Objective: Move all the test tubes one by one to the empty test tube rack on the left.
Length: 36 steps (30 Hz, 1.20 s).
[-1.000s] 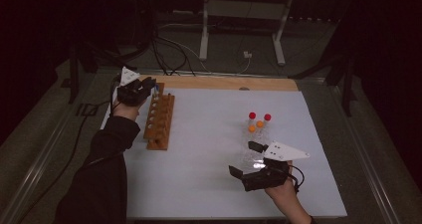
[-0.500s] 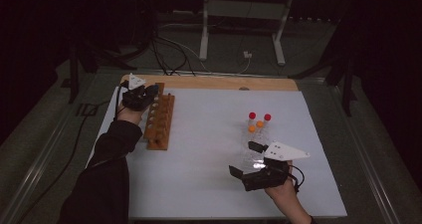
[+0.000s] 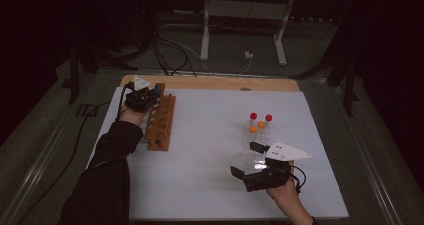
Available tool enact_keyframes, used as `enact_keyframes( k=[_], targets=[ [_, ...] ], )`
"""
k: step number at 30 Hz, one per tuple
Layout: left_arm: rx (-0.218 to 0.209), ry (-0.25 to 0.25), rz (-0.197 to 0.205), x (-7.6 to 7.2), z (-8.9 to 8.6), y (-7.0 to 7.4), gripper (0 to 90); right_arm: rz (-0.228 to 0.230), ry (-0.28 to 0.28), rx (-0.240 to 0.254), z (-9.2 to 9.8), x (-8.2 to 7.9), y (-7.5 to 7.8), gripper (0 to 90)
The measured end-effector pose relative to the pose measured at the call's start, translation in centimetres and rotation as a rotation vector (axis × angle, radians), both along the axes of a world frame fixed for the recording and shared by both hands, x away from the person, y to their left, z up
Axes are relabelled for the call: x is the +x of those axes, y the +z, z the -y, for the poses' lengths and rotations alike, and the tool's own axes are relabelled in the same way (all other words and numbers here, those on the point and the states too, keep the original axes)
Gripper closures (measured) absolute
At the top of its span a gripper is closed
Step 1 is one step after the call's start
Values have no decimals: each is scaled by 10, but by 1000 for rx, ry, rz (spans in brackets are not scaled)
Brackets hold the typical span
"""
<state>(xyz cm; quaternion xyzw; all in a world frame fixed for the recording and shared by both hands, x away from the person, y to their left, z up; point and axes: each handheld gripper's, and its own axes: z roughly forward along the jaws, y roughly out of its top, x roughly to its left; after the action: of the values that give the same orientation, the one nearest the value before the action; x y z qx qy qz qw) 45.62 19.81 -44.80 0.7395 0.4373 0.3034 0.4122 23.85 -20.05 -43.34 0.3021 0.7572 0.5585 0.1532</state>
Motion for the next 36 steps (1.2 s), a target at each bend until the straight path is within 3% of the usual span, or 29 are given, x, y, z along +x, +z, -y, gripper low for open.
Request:
enact_keyframes(
  k=[4, 6, 7, 12, 18, 23, 28, 29, 32, 36],
  targets=[
    [-9, -15, 10, -2, -1, 1, 751, 3, -4, 2, 1, 0, 1, 0],
    [-6, -10, 20, -5, 0, 3, 644, 6, -6, 6, 2, 0, 2, 0],
    [-29, -26, 21, -7, -1, 6, 590, 9, -9, 6, 2, 0, 2, 0],
    [-43, -74, 45, -21, -1, 19, 435, 19, -23, 10, 6, 1, 5, 0],
    [-101, -178, 37, -48, 2, 36, 166, 38, -56, 15, 16, 5, 13, 0],
    [-151, -306, 35, -79, 7, 44, 32, 51, -103, -17, 28, 14, 19, 0],
    [-177, -400, 53, -112, 11, 43, 23, 15, -128, -50, 33, 31, 14, 11],
    [-182, -409, 52, -116, 11, 42, 22, 9, -144, -61, 33, 34, 11, 74],
    [-180, -442, 55, -131, 13, 37, 22, 1, -176, -72, 34, 42, 4, 152],
    [-205, -485, 55, -148, 17, 27, 22, -24, -207, -137, 36, 52, -9, 254]
  ],
)
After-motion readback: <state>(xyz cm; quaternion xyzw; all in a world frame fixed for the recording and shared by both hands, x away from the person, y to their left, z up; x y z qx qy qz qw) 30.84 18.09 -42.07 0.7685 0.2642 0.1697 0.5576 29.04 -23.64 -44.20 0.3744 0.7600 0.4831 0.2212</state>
